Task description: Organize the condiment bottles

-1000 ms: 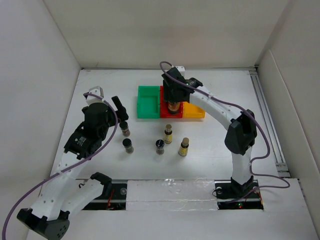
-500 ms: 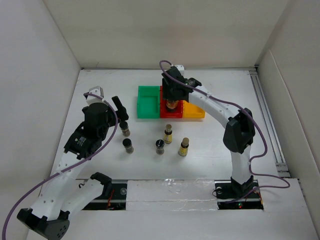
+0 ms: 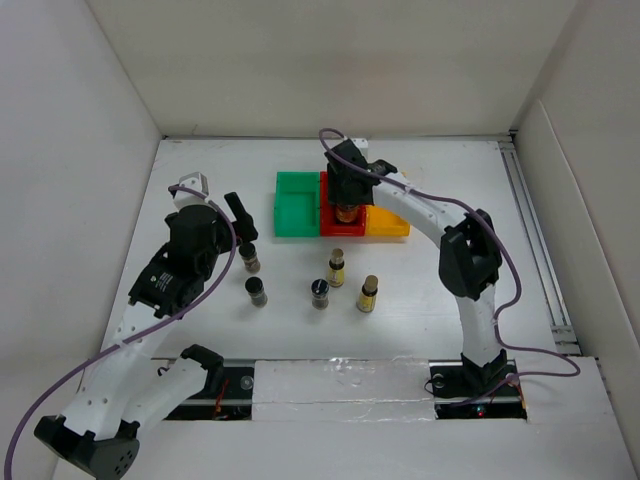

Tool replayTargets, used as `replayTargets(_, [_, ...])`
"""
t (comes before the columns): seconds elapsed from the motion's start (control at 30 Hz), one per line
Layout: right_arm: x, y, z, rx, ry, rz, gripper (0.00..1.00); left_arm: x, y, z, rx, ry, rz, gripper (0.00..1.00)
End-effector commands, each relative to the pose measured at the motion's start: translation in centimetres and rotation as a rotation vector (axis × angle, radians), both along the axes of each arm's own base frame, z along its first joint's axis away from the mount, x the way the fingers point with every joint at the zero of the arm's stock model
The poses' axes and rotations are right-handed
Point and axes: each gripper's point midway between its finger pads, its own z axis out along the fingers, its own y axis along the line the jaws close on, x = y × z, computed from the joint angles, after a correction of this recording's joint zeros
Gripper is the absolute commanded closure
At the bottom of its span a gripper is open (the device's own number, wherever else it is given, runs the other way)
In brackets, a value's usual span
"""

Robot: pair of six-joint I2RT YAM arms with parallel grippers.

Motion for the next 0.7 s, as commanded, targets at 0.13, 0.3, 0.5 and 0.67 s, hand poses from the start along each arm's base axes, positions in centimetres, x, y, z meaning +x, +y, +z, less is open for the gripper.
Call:
replayTargets(0.13, [1.6,1.3,2.2,0.085,-0.103,-0.011,0.64,0.4,-0.2,0.1,0.0,-0.015,-0.012,0.01])
replayTargets(0.3, [1.2,1.4,2.5,0.085,-0.108,-0.017,0.32,0.4,-0.3,0.0,0.003,-0.014,-0.014,0.01])
replayTargets(0.5, [0.8,1.1,4.5,0.118,-0.139,-0.027,0.18,0.3,-0.2,0.1,0.001,-0.017,-0.012,0.01])
replayTargets(0.67, [0.3,0.9,5.9,0.142,-0.16,-0.022,0.1,0.3,-0.1,0.2,-0.001,-0.021,-0.011,0.01])
